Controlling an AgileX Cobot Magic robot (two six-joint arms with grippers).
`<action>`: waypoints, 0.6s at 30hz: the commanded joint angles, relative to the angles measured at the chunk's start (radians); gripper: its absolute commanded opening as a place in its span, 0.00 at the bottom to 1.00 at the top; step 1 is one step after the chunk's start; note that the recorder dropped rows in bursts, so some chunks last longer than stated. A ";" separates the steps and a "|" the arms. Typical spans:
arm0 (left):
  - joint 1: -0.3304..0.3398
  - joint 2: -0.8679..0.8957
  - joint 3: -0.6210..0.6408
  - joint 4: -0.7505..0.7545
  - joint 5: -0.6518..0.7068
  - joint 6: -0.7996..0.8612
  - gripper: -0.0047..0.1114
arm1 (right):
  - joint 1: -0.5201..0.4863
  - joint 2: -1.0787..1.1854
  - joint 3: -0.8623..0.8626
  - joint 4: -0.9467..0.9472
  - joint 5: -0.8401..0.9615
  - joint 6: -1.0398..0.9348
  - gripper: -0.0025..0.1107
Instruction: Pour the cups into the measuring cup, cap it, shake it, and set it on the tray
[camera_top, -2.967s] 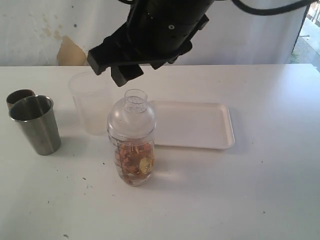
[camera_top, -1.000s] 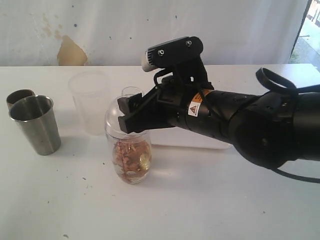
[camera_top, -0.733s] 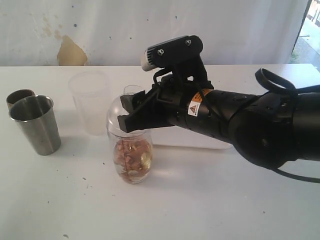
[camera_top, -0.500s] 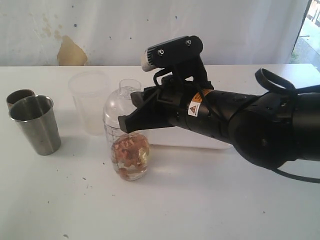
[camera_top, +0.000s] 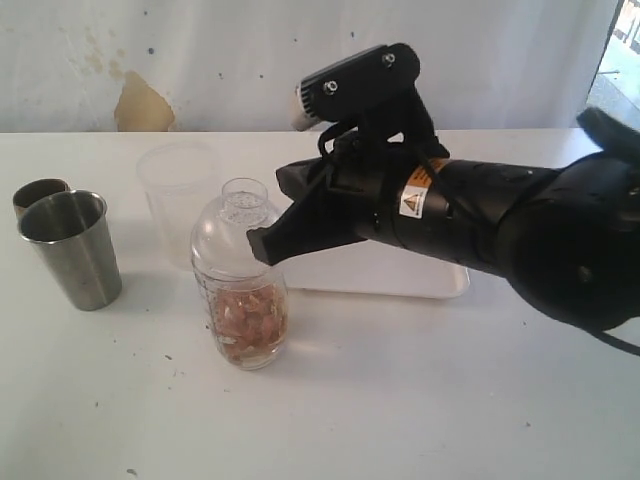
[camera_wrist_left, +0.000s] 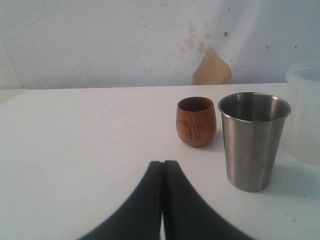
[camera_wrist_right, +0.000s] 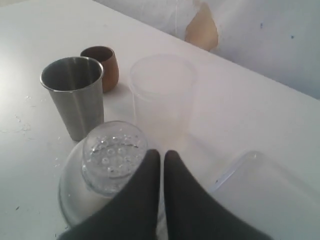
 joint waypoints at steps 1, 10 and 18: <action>0.000 -0.004 0.006 0.001 0.002 -0.003 0.04 | -0.006 -0.029 0.003 -0.025 0.026 -0.029 0.33; 0.000 -0.004 0.006 0.001 0.002 -0.003 0.04 | 0.042 0.041 0.003 -0.093 -0.032 -0.037 0.77; 0.000 -0.004 0.006 0.001 0.002 -0.003 0.04 | 0.052 0.080 0.001 -0.090 -0.200 -0.022 0.77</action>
